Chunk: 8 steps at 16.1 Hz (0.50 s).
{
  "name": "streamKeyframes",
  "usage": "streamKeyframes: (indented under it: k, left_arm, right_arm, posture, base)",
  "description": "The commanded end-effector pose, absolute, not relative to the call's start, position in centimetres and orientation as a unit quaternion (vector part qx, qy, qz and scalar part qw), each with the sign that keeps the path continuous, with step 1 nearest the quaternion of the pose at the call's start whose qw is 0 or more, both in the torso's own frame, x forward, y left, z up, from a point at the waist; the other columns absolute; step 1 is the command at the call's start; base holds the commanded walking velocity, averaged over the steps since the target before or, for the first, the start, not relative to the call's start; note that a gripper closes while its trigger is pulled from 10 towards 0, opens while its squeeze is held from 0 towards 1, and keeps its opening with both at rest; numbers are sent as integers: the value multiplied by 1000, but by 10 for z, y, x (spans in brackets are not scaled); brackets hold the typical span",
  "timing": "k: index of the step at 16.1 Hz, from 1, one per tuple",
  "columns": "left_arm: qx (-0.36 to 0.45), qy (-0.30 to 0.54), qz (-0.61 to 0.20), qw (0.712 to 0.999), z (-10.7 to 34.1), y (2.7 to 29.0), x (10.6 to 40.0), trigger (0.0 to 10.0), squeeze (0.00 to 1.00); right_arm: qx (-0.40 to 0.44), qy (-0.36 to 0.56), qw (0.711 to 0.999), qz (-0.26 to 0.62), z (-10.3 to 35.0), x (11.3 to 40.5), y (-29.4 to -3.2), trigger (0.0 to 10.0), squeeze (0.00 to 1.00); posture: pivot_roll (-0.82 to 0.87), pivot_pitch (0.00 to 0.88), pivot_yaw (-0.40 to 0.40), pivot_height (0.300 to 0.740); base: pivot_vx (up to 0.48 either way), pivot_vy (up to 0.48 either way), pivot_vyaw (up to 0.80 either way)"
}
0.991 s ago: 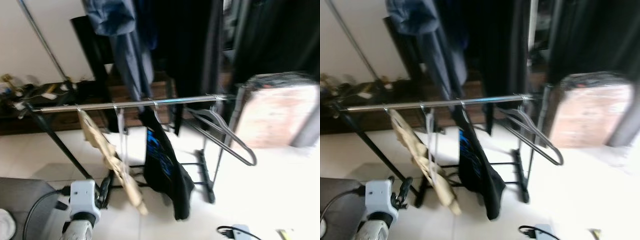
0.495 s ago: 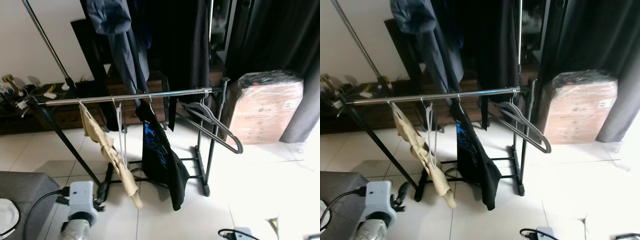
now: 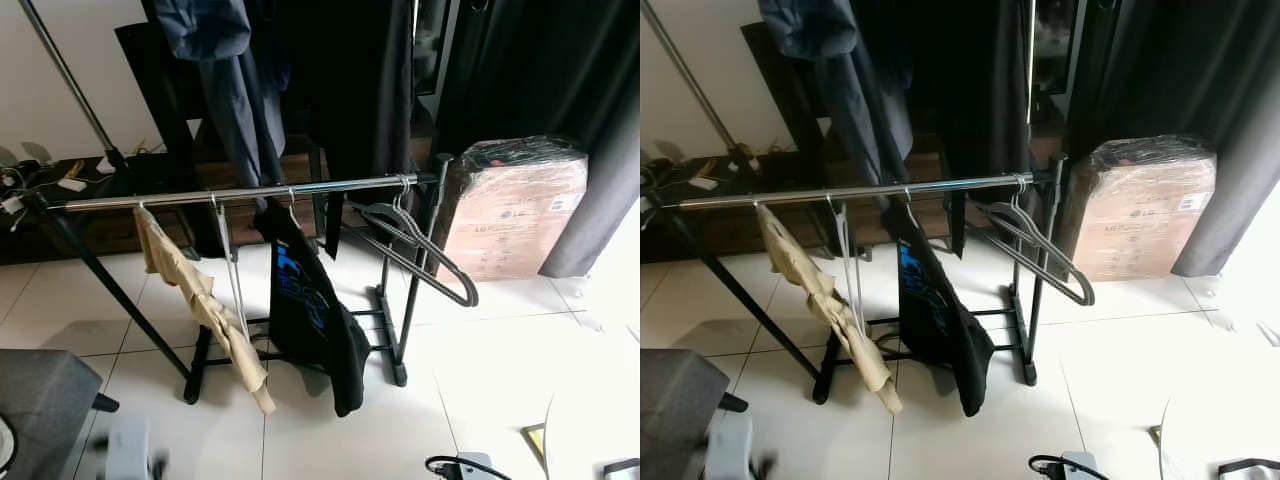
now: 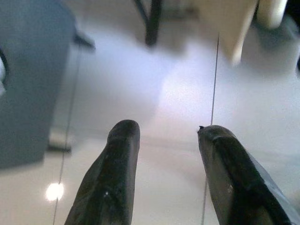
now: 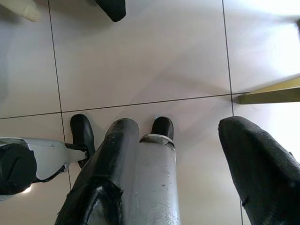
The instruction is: Hang hanger
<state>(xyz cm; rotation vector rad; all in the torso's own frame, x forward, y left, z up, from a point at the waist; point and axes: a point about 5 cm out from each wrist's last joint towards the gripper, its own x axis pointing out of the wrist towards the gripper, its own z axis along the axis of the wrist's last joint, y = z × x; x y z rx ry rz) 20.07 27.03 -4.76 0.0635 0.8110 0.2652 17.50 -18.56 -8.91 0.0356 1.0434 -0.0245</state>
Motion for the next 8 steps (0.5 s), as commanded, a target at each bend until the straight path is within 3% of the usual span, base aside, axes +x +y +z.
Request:
streamKeyframes:
  k: [1,3,8]
  left_arm:
    - [38,428,123,895,-58,268,187,10000,0]
    - [54,468,105,876,-71,257,176,10000,0]
    - [97,462,55,880,-72,236,190,10000,0]
  right_arm:
    - [22,502,864,-13,-90,173,-183,10000,0]
    - [20,504,864,-10,-90,173,-183,10000,0]
    - [23,503,864,-15,-90,174,-182,10000,0]
  posture:
    - [-85,65,54,740]
    - [-93,67,55,740]
    - [-97,83,58,740]
  base:
    - [0,0,0]
    - [0,0,0]
    - [0,0,0]
